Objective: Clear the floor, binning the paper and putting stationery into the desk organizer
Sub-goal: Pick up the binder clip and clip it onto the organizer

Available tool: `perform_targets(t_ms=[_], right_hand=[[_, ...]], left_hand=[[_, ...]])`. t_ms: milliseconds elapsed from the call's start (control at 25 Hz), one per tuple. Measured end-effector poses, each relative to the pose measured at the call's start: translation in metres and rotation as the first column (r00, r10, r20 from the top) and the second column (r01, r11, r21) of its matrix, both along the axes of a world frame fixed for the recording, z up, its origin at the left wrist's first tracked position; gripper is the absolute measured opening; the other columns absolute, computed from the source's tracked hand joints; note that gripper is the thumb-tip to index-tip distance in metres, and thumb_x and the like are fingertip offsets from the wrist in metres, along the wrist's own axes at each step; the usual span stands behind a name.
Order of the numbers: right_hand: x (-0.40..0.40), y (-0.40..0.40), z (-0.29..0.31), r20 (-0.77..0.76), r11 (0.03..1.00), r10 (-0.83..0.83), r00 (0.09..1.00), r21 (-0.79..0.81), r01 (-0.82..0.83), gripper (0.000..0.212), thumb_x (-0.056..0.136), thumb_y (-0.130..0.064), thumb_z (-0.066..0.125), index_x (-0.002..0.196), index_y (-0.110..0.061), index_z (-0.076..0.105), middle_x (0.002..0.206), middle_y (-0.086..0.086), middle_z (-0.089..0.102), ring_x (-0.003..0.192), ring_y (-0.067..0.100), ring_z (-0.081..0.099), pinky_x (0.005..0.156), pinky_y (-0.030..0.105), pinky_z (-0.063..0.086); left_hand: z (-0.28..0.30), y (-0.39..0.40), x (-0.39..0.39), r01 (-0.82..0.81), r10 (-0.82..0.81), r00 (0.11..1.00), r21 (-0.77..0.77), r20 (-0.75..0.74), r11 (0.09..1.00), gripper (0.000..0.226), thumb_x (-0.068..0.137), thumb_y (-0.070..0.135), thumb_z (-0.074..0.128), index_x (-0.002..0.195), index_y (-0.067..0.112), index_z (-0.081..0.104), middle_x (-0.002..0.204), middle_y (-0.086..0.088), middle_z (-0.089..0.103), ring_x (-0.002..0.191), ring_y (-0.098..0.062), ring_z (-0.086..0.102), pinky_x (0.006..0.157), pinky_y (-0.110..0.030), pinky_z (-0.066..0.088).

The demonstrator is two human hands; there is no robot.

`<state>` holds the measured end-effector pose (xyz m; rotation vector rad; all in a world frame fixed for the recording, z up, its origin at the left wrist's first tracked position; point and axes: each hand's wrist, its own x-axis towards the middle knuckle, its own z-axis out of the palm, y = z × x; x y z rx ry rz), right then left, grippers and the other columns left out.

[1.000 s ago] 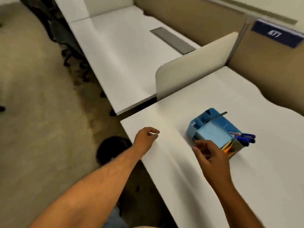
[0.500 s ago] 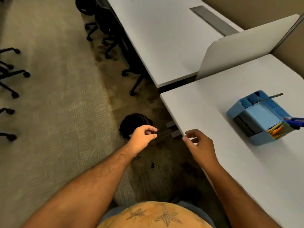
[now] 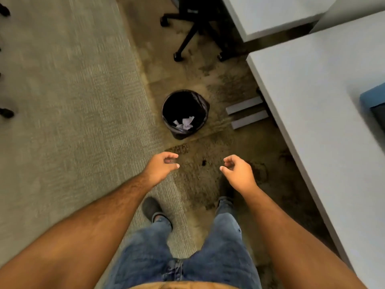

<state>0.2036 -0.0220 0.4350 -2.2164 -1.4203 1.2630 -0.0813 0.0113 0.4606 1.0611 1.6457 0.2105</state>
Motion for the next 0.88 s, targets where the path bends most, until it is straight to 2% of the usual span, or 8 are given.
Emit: perform_targets(t_ms=[160,280,400,480,560,680,800,880], right_hand=[[0.005,0.017,-0.096,-0.009,0.987,0.081,0.997,-0.136,-0.082,0.027,0.091,-0.016,0.077,0.115,-0.009,0.068,0.104,0.002,0.069,0.098,0.018,0.065,0.094,0.036,0.053],[0.012,0.035,-0.171,-0.033,0.967,0.042,0.999,-0.249,-0.049,0.028,0.092,-0.004,0.075,0.118,-0.001,0.065,0.104,0.009,0.063,0.101,0.026,0.063,0.102,0.041,0.051],[0.02,0.054,-0.249,0.007,0.958,0.087,0.996,-0.275,-0.082,0.029,0.091,-0.008,0.077,0.118,-0.004,0.066,0.116,0.015,0.07,0.111,0.031,0.067,0.103,0.046,0.053],[0.023,0.065,-0.306,0.033,0.947,0.158,0.987,-0.289,-0.142,0.032,0.091,-0.015,0.078,0.12,-0.006,0.066,0.117,0.013,0.071,0.107,0.028,0.067,0.098,0.041,0.055],[0.023,0.078,-0.373,0.043,0.93,0.224,0.974,-0.307,-0.2,0.035,0.091,-0.018,0.079,0.122,-0.007,0.066,0.114,0.01,0.07,0.105,0.027,0.067,0.094,0.037,0.054],[0.013,0.091,-0.467,0.073,0.913,0.286,0.956,-0.324,-0.248,0.03,0.089,-0.016,0.08,0.116,-0.01,0.069,0.114,0.013,0.073,0.107,0.031,0.069,0.097,0.041,0.056],[0.005,0.102,-0.533,0.138,0.901,0.336,0.932,-0.335,-0.275,0.025,0.087,-0.01,0.081,0.108,-0.019,0.07,0.106,0.008,0.074,0.102,0.03,0.071,0.093,0.04,0.059],[0.001,0.102,-0.571,0.174,0.891,0.365,0.914,-0.349,-0.29,0.031,0.087,-0.004,0.08,0.112,-0.021,0.071,0.109,0.006,0.073,0.103,0.029,0.071,0.091,0.041,0.061]], left_hand=[[-0.079,0.001,0.002,-0.08,0.078,0.996,-0.044,-0.041,0.996,0.036,0.087,0.014,0.082,0.122,0.017,0.075,0.108,-0.002,0.072,0.102,-0.016,0.066,0.096,-0.03,0.051],[-0.146,0.01,0.016,-0.086,0.085,0.996,-0.092,-0.017,0.992,0.034,0.087,0.015,0.082,0.119,0.021,0.074,0.102,0.004,0.07,0.095,-0.011,0.066,0.082,-0.019,0.051],[-0.222,0.027,0.028,-0.07,0.07,0.998,-0.102,-0.007,0.992,0.032,0.087,0.019,0.082,0.116,0.027,0.073,0.105,0.005,0.069,0.093,-0.006,0.066,0.075,-0.018,0.049],[-0.279,0.035,0.034,-0.031,0.028,0.999,-0.115,-0.025,0.993,0.033,0.087,0.019,0.082,0.118,0.026,0.073,0.107,0.002,0.068,0.089,-0.009,0.065,0.071,-0.02,0.049],[-0.346,0.044,0.043,0.087,-0.091,0.996,-0.145,-0.02,0.986,0.035,0.088,0.019,0.081,0.121,0.023,0.072,0.112,-0.002,0.068,0.092,-0.015,0.064,0.079,-0.028,0.052],[-0.433,0.052,0.059,0.209,-0.214,0.977,-0.203,-0.006,0.957,0.038,0.091,0.017,0.075,0.129,0.018,0.067,0.119,0.0,0.068,0.095,-0.015,0.067,0.085,-0.036,0.059],[-0.492,0.061,0.077,0.185,-0.186,0.982,-0.24,0.022,0.953,0.041,0.093,0.009,0.071,0.133,0.017,0.067,0.132,-0.003,0.066,0.104,-0.017,0.069,0.077,-0.026,0.06],[-0.523,0.06,0.084,0.197,-0.193,0.98,-0.266,0.04,0.944,0.041,0.095,0.011,0.072,0.134,0.02,0.066,0.139,-0.001,0.062,0.102,-0.013,0.066,0.065,-0.014,0.05]])
